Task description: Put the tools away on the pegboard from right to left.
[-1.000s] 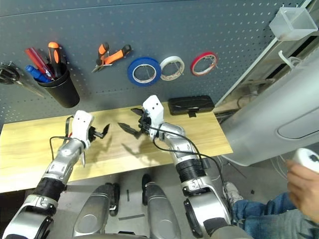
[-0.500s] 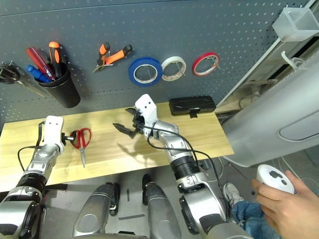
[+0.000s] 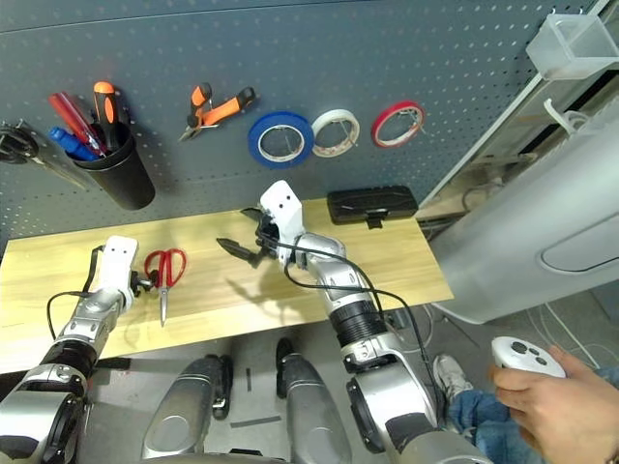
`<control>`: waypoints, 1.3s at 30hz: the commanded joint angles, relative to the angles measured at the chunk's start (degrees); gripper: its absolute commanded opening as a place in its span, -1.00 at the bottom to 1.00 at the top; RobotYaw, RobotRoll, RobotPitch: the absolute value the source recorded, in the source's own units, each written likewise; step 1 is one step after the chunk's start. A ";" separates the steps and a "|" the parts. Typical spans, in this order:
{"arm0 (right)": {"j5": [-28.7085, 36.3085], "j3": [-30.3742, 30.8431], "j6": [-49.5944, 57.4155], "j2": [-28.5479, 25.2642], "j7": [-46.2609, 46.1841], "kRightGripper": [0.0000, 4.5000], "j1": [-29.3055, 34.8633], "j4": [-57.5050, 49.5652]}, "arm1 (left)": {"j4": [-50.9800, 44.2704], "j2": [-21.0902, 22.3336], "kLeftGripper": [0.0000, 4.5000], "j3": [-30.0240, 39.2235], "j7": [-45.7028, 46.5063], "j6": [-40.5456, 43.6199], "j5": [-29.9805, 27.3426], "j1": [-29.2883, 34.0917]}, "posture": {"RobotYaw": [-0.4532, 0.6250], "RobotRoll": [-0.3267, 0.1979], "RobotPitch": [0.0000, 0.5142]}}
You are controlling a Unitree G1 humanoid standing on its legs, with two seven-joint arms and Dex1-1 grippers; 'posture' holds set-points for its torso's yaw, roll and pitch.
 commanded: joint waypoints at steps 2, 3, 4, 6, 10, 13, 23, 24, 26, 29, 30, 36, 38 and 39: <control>0.60 0.53 1.01 0.36 1.00 1.00 0.27 -0.81 | 0.76 -1.41 -0.47 1.16 -0.99 6.19 -1.72 3.45 | 0.13 0.25 -0.08; 0.59 0.57 1.09 0.40 1.16 1.00 0.30 -0.79 | 0.10 -1.56 -0.60 1.51 -0.94 6.57 -2.11 3.71 | 0.13 0.25 -0.08; 0.59 0.61 1.19 0.41 1.31 1.00 0.35 -0.81 | -0.65 -1.69 -0.76 1.79 -0.80 6.61 -2.36 4.05 | 0.13 0.25 -0.08; 0.52 0.83 1.91 0.30 1.77 1.00 0.37 -0.76 | -2.56 -1.91 -0.98 2.26 -0.34 6.69 -2.67 5.10 | 0.14 0.25 -0.08; -0.36 1.78 4.03 -0.46 2.64 1.00 0.71 -0.81 | -7.20 -2.80 -0.98 4.48 1.77 4.15 -3.76 7.93 | 0.14 0.25 -0.09; -0.35 1.89 4.04 -0.52 2.85 1.00 0.73 -0.99 | -11.59 -3.10 -0.98 6.60 4.64 -0.07 -4.37 10.29 | 0.15 0.25 -0.10; 0.80 2.48 2.44 0.48 5.47 1.00 0.31 -3.20 | -18.72 -1.54 -0.98 12.22 10.28 -24.84 -4.67 18.09 | 0.16 0.25 -0.10; 0.86 2.48 2.47 0.60 5.64 1.00 0.31 -3.42 | -19.01 -1.50 -0.98 12.76 10.44 -26.17 -4.87 18.48 | 0.16 0.25 -0.09; 1.01 2.60 2.15 0.78 6.19 1.00 0.31 -4.06 | -20.34 -1.41 -0.98 13.96 10.70 -29.26 -5.30 19.33 | 0.17 0.25 -0.09; 1.36 2.90 1.75 1.03 6.79 1.00 0.30 -5.01 | -22.70 -1.12 -0.98 15.64 11.27 -32.68 -5.74 20.55 | 0.17 0.25 -0.09; 1.57 2.94 1.75 1.19 6.88 1.00 0.23 -5.45 | -23.59 -1.10 -0.98 16.34 11.52 -34.00 -6.00 20.91 | 0.18 0.25 -0.08; 2.88 2.69 1.52 2.57 7.01 1.00 -0.79 -7.89 | -28.35 -0.26 -0.98 18.82 11.62 -40.71 -6.79 21.47 | 0.18 0.25 -0.09; 3.20 2.69 1.60 2.82 7.06 1.00 -1.00 -8.27 | -28.99 0.08 -0.98 19.11 11.51 -41.89 -6.71 21.30 | 0.18 0.25 -0.09; 3.37 2.72 1.59 2.97 7.16 1.00 -1.08 -8.52 | -29.38 0.21 -0.98 19.51 11.45 -42.12 -7.24 21.03 | 0.18 0.25 -0.09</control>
